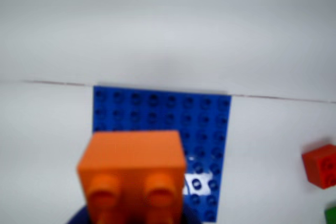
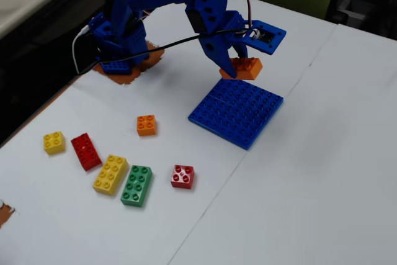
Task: Pick up the 2x4 orange block and go up the 8x8 blue block.
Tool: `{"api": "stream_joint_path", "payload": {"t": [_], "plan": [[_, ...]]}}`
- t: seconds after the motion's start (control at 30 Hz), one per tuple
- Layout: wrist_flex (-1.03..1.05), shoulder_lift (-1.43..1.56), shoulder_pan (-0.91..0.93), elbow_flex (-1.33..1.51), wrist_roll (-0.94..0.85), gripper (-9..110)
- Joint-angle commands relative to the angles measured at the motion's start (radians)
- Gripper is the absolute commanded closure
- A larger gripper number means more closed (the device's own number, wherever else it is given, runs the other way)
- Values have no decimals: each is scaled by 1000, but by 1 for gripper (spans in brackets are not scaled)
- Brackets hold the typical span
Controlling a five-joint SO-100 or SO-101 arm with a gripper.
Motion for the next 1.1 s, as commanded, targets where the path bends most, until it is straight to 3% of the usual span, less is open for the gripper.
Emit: {"api": "stream_joint_path", "payload": {"t": [0.0,1.07], "plan": [[2,23,3,-52,6,101],[-12,55,46,-55,169,101]]}}
